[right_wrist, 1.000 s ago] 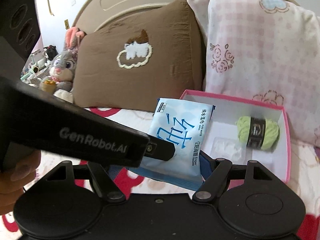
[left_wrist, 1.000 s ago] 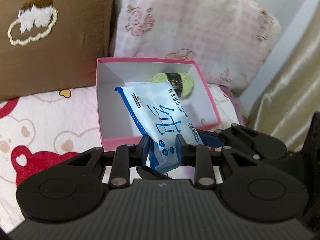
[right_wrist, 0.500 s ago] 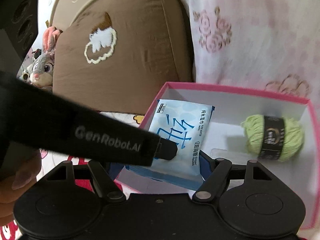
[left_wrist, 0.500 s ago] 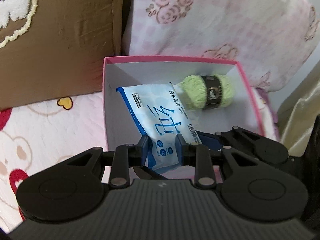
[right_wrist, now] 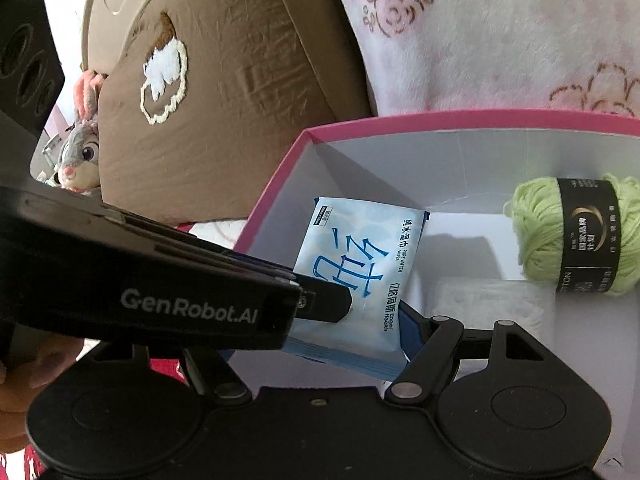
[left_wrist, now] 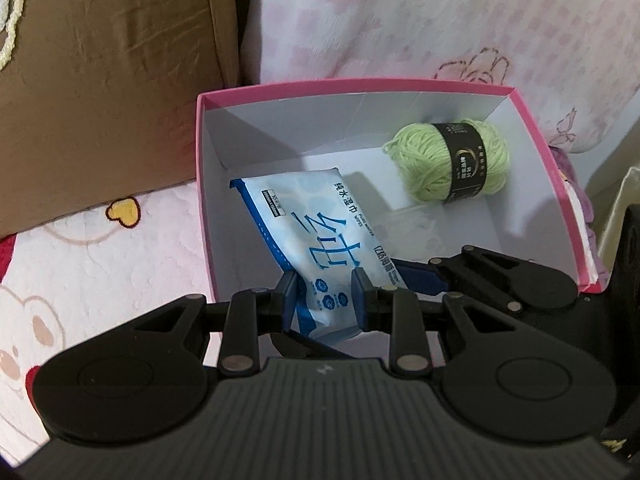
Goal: Organize objects
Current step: 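Lower the wipes pack into the box and open both grippers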
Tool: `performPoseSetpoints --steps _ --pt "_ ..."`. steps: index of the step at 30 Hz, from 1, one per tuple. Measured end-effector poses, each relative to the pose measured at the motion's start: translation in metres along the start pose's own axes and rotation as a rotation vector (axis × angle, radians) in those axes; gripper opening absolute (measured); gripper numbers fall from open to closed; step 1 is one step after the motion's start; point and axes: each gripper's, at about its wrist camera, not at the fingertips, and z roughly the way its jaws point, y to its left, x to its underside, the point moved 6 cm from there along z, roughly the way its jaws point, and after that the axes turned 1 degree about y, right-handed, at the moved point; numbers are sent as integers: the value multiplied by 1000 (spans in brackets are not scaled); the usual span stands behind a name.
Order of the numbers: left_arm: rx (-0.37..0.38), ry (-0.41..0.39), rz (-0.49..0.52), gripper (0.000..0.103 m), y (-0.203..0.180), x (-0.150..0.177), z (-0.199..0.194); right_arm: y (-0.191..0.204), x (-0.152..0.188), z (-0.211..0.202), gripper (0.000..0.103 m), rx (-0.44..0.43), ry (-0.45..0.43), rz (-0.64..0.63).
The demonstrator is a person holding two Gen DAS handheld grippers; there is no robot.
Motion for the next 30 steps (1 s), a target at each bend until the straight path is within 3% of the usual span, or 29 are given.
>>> performPoseSetpoints --steps 11,24,30 --pt "-91 -39 39 26 0 -3 6 -7 5 16 81 -9 48 36" --pt "-62 -86 -30 26 16 -3 -3 7 4 33 81 106 75 -24" --pt "-26 -86 -26 26 14 2 -11 12 3 -4 82 77 38 -68"
